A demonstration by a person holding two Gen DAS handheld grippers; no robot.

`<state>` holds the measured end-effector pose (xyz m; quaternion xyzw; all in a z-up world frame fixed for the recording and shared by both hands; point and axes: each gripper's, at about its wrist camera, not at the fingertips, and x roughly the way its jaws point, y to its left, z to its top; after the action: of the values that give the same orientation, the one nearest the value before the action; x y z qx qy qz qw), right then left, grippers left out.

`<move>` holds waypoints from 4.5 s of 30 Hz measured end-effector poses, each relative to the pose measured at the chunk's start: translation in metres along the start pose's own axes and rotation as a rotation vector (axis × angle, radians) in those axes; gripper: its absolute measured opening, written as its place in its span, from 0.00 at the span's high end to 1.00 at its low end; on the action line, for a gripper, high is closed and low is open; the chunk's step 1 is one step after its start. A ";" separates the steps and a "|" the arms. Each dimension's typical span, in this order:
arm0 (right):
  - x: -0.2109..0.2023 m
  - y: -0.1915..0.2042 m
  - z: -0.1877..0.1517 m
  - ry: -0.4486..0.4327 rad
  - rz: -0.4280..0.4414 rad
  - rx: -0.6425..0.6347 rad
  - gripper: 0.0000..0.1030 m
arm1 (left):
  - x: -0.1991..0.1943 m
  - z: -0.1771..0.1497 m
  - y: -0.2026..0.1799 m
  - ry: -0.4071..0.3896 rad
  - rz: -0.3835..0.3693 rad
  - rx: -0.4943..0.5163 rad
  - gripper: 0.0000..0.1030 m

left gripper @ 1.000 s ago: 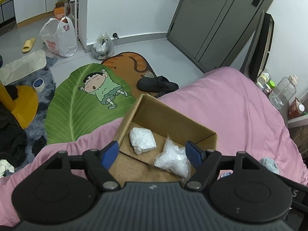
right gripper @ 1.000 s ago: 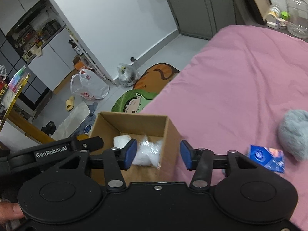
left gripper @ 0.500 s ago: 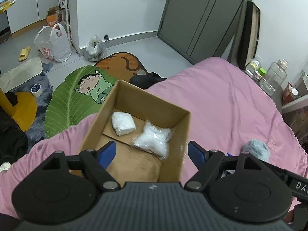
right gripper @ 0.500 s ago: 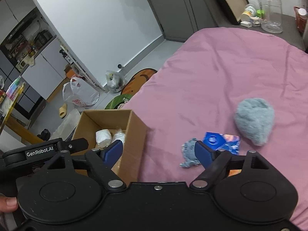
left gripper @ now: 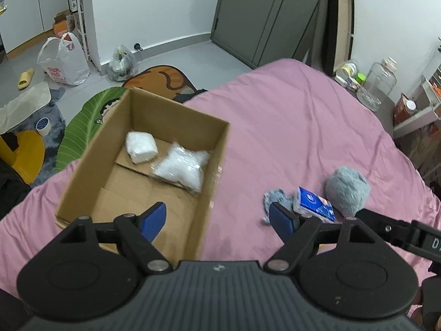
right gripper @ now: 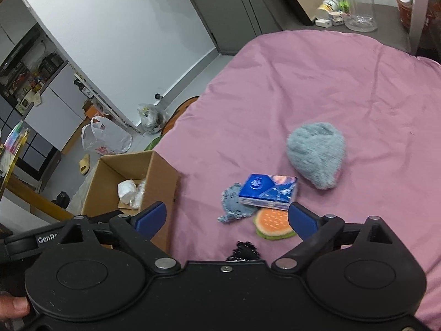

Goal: Organize soft objects
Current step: 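Lift both open tools out of the box toward the remaining plushes, then grasp the black-and-white felt plush with the left tool while the right tool grasps the burger plush, then carry both plushes into the cardboard box and open both tools to release them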

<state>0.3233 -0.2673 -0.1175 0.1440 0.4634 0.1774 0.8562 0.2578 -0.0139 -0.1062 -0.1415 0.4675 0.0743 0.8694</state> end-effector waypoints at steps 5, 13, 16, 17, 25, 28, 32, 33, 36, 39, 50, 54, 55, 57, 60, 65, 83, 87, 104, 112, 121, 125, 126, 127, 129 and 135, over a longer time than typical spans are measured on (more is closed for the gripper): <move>0.000 -0.018 -0.003 -0.001 0.000 0.012 0.07 | 0.005 -0.013 -0.020 0.020 -0.002 0.035 0.22; 0.012 -0.047 -0.011 0.015 0.008 0.045 0.13 | 0.028 -0.036 -0.043 0.083 0.002 0.053 0.22; 0.018 -0.058 -0.016 0.032 0.015 0.070 0.17 | 0.038 -0.044 -0.049 0.101 0.009 0.064 0.22; 0.020 -0.061 -0.017 0.036 0.018 0.075 0.18 | 0.041 -0.045 -0.051 0.106 0.010 0.068 0.22; 0.036 -0.077 -0.022 0.082 0.049 0.110 0.21 | 0.068 -0.059 -0.066 0.162 0.007 0.083 0.22; 0.041 -0.081 -0.023 0.098 0.057 0.116 0.24 | 0.080 -0.065 -0.071 0.196 0.002 0.085 0.25; 0.047 -0.081 -0.024 0.120 0.066 0.109 0.29 | 0.094 -0.071 -0.076 0.219 0.005 0.090 0.25; 0.048 -0.081 -0.024 0.125 0.067 0.107 0.30 | 0.097 -0.072 -0.077 0.225 0.005 0.093 0.26; 0.053 -0.082 -0.024 0.138 0.065 0.103 0.30 | 0.106 -0.074 -0.079 0.239 0.006 0.091 0.27; 0.059 -0.083 -0.023 0.146 0.066 0.101 0.30 | 0.116 -0.076 -0.081 0.258 0.000 0.082 0.31; 0.077 -0.079 -0.020 0.170 0.056 0.072 0.30 | 0.123 -0.076 -0.082 0.229 -0.031 0.067 0.74; 0.082 -0.076 -0.019 0.172 0.044 0.048 0.30 | 0.119 -0.071 -0.076 0.216 -0.048 0.046 0.76; 0.084 -0.075 -0.019 0.174 0.038 0.041 0.30 | 0.117 -0.070 -0.076 0.210 -0.049 0.045 0.76; 0.087 -0.074 -0.019 0.176 0.031 0.031 0.30 | 0.114 -0.067 -0.073 0.195 -0.052 0.044 0.76; 0.090 -0.069 -0.019 0.170 0.017 0.006 0.30 | 0.109 -0.064 -0.069 0.175 -0.049 0.045 0.76; 0.097 -0.061 -0.020 0.179 -0.010 -0.033 0.30 | 0.104 -0.058 -0.059 0.160 -0.046 0.035 0.76; 0.069 -0.043 -0.024 0.159 -0.052 -0.093 0.68 | 0.067 -0.046 -0.037 0.101 -0.029 0.040 0.76; 0.056 -0.031 -0.023 0.129 -0.041 -0.101 0.68 | 0.051 -0.044 -0.033 0.069 -0.038 0.054 0.75; 0.023 0.033 -0.017 0.054 0.009 -0.154 0.67 | 0.006 -0.027 0.007 0.006 -0.020 0.052 0.75; 0.020 0.064 -0.020 0.041 0.028 -0.180 0.67 | -0.006 -0.019 0.031 -0.009 -0.008 0.053 0.75; 0.027 0.096 -0.023 0.039 0.048 -0.203 0.67 | -0.008 -0.010 0.059 -0.010 -0.001 0.039 0.75; 0.034 0.107 -0.024 0.047 0.051 -0.211 0.67 | -0.007 -0.005 0.069 -0.009 -0.002 0.030 0.75; 0.036 0.110 -0.023 0.048 0.051 -0.216 0.67 | -0.006 -0.004 0.072 -0.008 -0.002 0.027 0.75; 0.037 0.112 -0.023 0.048 0.051 -0.220 0.67 | -0.006 -0.003 0.074 -0.008 -0.002 0.026 0.75; 0.039 0.118 -0.022 0.048 0.052 -0.225 0.67 | -0.004 0.000 0.079 -0.008 0.000 0.025 0.75; 0.051 0.127 -0.021 0.055 0.054 -0.228 0.67 | 0.009 0.006 0.090 0.004 -0.001 0.013 0.75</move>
<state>0.3098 -0.1298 -0.1145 0.0529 0.4594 0.2558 0.8489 0.2438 0.0736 -0.1264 -0.1363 0.4694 0.0705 0.8695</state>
